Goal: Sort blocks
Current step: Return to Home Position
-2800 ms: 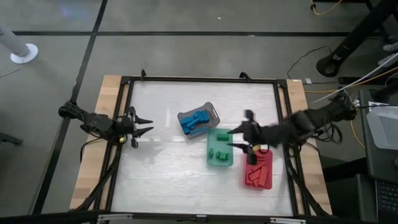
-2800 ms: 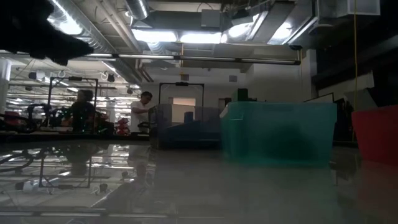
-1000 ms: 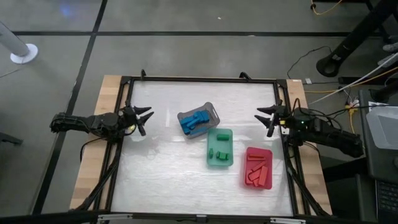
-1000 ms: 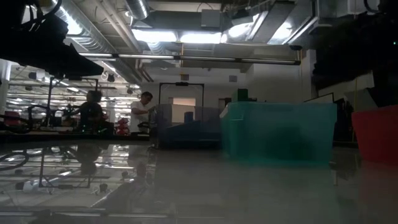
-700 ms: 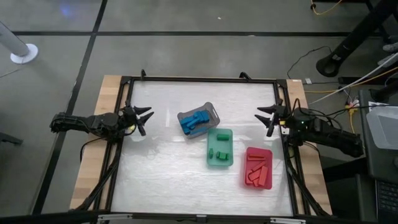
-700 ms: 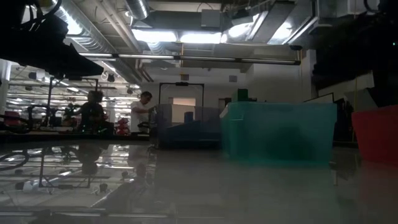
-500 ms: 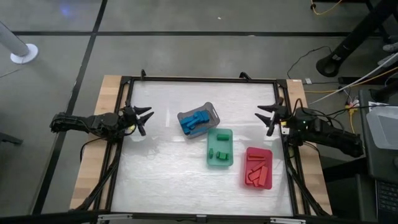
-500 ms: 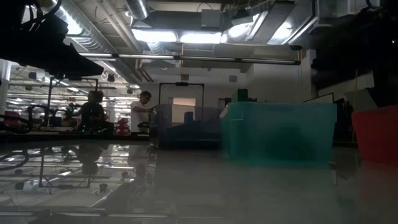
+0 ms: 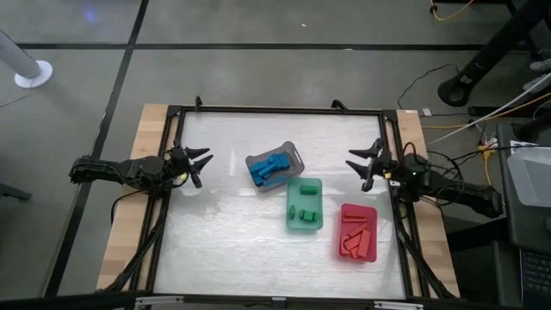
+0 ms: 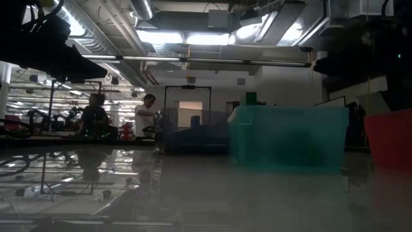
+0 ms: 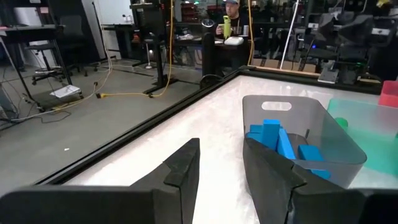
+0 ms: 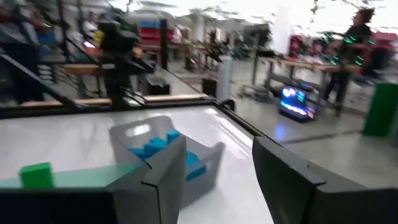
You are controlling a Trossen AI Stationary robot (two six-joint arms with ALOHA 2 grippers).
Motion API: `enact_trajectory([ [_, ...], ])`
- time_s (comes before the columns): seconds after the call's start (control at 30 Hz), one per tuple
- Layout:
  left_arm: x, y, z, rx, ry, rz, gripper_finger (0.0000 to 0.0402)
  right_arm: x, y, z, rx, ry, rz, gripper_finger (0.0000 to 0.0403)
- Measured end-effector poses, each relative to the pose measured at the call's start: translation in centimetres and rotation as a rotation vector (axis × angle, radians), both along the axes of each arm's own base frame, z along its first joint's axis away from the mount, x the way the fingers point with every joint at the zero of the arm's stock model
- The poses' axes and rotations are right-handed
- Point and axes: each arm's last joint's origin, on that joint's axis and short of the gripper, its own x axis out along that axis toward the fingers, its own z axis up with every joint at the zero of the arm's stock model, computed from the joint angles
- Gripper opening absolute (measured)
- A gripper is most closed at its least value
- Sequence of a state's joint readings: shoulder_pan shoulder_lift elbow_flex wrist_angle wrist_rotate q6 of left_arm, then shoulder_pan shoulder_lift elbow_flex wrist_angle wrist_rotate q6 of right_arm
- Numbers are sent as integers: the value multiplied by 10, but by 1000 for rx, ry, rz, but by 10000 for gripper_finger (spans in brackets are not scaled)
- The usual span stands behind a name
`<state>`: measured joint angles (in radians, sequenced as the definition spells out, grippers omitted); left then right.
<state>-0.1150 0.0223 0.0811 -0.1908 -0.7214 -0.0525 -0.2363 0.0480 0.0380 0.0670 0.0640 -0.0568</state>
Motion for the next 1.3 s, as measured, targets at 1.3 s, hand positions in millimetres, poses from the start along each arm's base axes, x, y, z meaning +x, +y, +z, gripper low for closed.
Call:
enact_trajectory([
  [1.3, 0, 0, 0, 0, 0, -1, 111, 6, 11, -15, 66, 73, 106, 186],
])
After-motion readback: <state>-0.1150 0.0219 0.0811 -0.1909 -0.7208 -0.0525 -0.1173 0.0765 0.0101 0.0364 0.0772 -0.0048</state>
